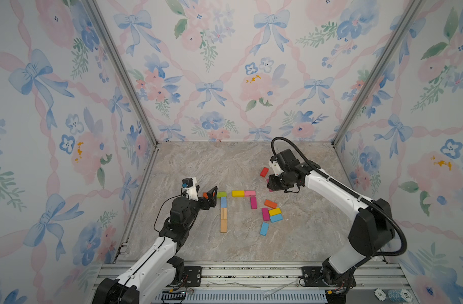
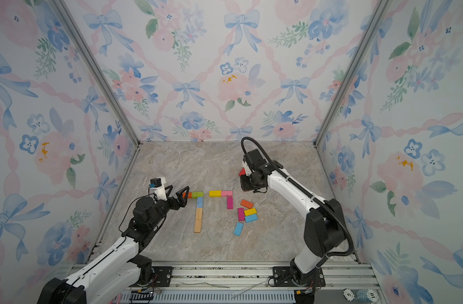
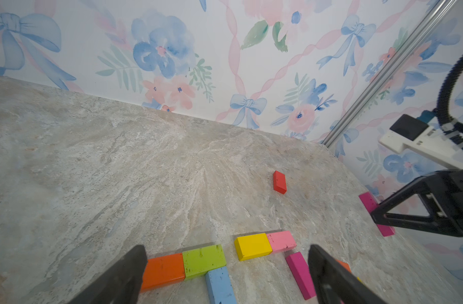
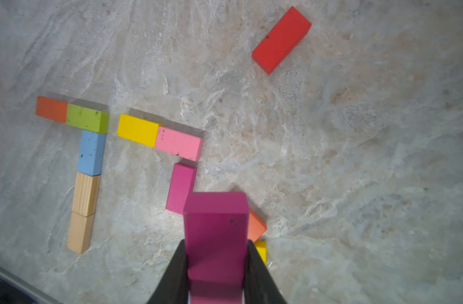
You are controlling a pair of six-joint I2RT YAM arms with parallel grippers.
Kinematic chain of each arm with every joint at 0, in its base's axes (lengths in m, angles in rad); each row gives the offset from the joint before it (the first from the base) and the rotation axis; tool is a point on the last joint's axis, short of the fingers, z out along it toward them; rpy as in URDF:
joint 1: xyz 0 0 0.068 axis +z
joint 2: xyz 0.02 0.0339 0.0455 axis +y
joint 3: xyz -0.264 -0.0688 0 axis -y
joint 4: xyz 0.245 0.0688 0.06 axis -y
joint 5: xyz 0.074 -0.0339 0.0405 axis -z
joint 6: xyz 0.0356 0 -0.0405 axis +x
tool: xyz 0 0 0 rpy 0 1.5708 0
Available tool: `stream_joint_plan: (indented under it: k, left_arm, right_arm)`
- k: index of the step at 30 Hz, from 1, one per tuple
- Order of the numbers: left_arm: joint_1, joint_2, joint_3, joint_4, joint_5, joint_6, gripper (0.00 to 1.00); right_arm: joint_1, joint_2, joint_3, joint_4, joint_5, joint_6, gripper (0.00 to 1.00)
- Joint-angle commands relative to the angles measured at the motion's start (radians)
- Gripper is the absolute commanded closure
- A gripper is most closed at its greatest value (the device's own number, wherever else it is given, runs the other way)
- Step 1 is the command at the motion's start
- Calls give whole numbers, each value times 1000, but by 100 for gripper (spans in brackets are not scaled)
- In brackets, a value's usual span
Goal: Assemble the number 7 with building blocks
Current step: Pick up the building block from the center of the board, then assemble the building block at the center of the board.
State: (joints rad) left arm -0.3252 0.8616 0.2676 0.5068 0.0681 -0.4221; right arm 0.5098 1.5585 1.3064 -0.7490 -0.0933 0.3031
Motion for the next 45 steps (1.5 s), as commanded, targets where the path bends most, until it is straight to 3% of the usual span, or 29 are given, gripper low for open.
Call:
stream_joint_plan:
  k: [1,10,15,29,36,40,45]
  left_arm:
    - [-37,-16,7,-36,-8,30,2]
    - [-83,50,59,-86,-21,60,2]
    - [-85,103,96,-112,5,67,2]
    - [-127,144,139,-190,-21,91,2]
    - [-139,84,104,-215,-8,15,2]
    - [-143,12,143,-279,-25,-1,2]
    - [-140,33,201,-341,-65,-17,2]
  right_arm:
    - [-4,-121,-125,3,-25,97,76]
    - [-6,-457,-319,-72,-45,179,76]
    - [-5,-538,-364,-76,-94,196,76]
    - [15,-467,-399,63,-209,227,76]
    - [70,-367,-344,88,-168,239,75]
    - [120,-301,-320,117,-141,282,75]
    - [205,-203,-272,136,-80,360,75]
